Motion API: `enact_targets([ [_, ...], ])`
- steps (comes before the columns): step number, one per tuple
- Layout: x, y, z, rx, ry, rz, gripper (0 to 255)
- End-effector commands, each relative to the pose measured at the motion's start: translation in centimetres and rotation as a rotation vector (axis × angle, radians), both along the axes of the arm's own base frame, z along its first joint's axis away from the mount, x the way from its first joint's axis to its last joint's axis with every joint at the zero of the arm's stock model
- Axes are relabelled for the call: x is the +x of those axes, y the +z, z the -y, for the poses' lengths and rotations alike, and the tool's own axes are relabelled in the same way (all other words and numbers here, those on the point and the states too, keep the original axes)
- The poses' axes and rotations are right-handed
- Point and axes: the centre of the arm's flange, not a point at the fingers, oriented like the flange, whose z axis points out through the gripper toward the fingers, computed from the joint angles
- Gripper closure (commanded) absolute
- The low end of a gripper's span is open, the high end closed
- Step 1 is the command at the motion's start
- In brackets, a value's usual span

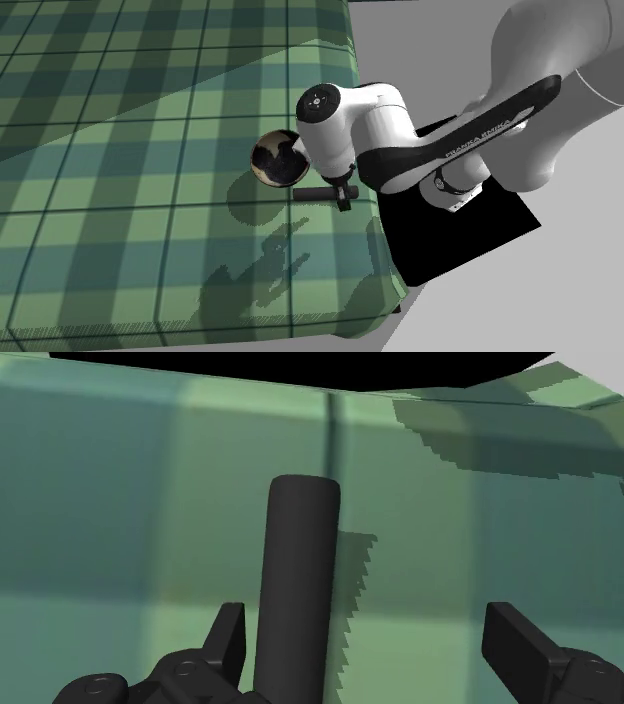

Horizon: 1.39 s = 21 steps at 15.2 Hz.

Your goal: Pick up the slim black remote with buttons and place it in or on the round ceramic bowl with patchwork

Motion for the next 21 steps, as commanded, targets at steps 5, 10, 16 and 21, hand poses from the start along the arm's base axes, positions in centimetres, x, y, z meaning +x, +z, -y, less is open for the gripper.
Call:
enact_targets([
  [5,2.6,-5.1,3.1,-0.023,-0.091,-0.028,0],
  [10,2.1,-7.7,2.8,-0.023,-0.091,-0.028,0],
  [16,1.9,-8.5,2.7,-0.023,-0.091,-0.028,0],
  [21,1.9,-8.5,2.7,-0.023,-0.091,-0.028,255],
])
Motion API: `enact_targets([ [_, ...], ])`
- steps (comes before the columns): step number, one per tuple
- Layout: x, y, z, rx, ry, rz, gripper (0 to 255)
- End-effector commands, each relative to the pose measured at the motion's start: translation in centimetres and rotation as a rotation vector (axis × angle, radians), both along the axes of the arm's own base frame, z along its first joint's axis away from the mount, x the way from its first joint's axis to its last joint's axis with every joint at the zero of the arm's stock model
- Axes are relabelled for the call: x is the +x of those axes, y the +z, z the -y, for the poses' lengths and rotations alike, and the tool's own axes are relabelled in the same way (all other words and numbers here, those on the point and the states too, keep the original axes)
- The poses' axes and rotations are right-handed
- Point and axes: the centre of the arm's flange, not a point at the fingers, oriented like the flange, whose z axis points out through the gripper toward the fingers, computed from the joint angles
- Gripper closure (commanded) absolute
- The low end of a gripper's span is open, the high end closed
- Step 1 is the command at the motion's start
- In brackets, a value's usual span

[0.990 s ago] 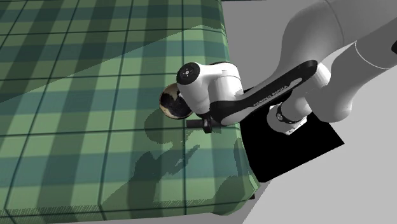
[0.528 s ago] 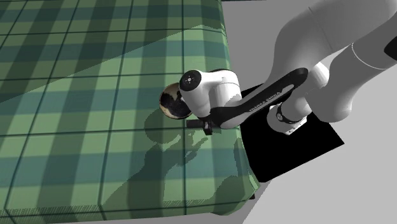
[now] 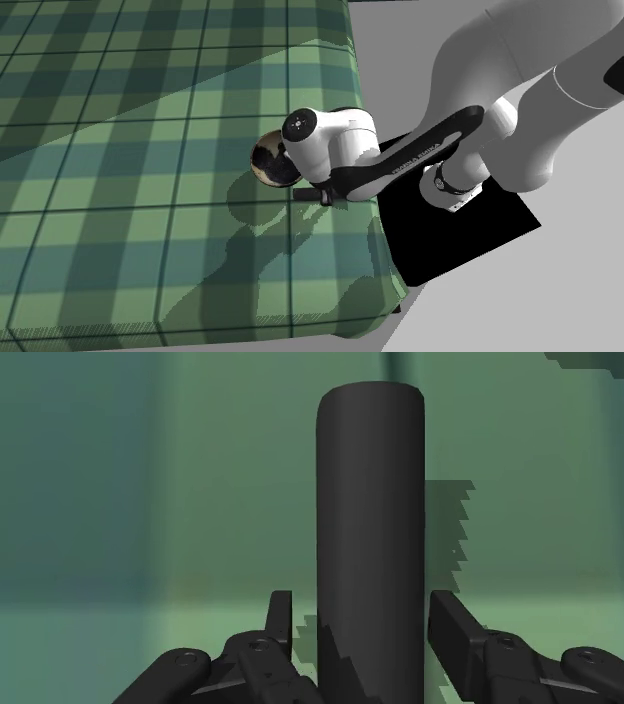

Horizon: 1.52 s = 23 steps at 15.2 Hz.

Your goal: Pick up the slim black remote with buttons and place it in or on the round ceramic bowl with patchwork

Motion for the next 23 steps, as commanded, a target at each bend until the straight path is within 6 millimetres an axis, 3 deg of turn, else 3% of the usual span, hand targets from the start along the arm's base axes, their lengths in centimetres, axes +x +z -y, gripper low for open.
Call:
enact_targets([
  [1,0.0,-0.3,-0.4,0.007,0.001,-0.004,255],
  [8,0.0,-0.4,-0.4,0.007,0.001,-0.004,255],
  [23,0.0,7.5,-0.4,0.007,0.001,-0.004,255],
])
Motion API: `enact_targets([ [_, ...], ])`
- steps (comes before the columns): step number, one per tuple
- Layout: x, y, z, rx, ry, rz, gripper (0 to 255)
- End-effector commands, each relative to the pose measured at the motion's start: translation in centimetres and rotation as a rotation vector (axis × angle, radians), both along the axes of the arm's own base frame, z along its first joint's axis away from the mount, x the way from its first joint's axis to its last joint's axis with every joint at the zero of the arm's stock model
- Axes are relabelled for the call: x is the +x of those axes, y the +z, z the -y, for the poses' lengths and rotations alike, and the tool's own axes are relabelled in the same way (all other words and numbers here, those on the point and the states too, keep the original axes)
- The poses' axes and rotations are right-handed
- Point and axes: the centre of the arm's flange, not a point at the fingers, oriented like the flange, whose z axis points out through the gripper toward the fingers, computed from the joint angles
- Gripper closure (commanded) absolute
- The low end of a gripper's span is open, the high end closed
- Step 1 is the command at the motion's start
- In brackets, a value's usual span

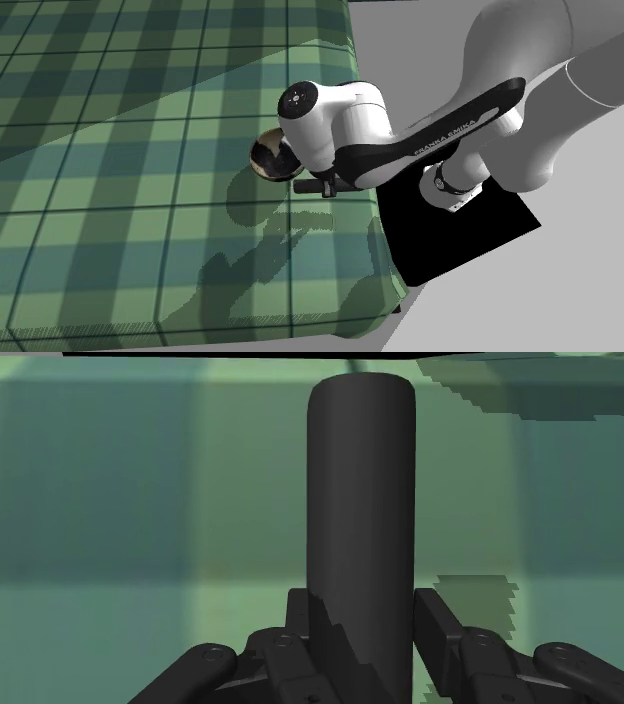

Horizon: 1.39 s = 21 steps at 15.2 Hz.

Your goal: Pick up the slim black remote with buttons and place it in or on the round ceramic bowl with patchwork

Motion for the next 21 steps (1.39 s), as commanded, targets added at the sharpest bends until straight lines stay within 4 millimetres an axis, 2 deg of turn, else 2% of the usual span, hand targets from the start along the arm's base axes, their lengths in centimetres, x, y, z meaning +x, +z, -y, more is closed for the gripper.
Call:
enact_targets([
  [1,0.0,1.1,0.0,0.000,0.000,0.000,255],
  [18,0.0,10.0,0.0,0.000,0.000,0.000,255],
  [21,2.3,9.7,3.2,0.000,0.000,0.000,255],
])
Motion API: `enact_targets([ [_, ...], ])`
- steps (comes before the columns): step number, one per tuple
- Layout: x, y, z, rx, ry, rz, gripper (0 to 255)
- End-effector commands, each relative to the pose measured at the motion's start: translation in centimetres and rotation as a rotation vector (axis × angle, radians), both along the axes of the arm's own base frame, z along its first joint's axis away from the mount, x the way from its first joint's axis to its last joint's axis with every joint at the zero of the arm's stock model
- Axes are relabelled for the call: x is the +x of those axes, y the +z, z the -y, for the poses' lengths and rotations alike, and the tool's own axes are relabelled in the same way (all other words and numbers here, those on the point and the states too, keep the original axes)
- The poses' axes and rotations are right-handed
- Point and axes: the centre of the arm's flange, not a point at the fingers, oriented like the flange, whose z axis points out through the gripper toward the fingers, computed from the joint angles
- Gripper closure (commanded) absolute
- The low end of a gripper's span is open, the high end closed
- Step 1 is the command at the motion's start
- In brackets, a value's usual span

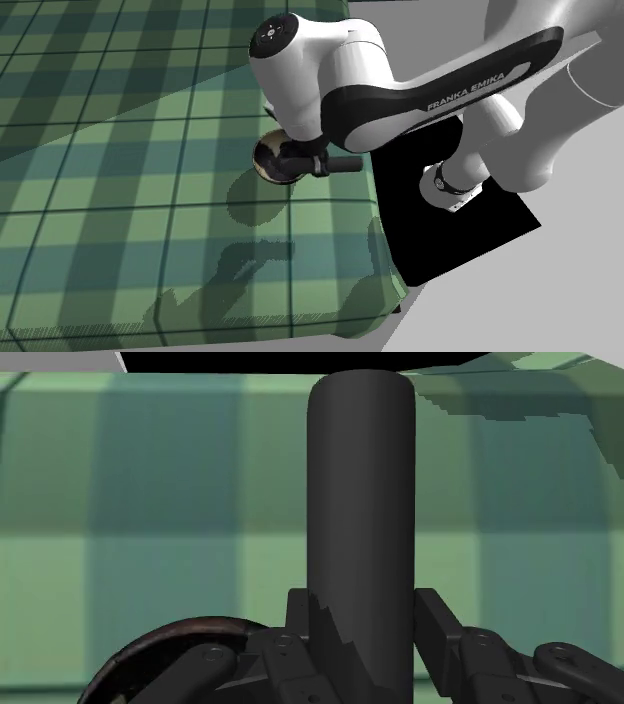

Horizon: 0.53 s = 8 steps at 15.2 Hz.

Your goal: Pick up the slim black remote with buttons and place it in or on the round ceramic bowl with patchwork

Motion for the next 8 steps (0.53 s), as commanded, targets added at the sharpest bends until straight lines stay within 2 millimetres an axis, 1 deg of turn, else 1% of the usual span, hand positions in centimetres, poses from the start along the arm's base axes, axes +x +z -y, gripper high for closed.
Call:
enact_targets([
  [1,1.4,-0.2,1.9,0.000,0.000,0.000,255],
  [8,6.8,-1.0,9.4,0.000,0.000,0.000,255],
])
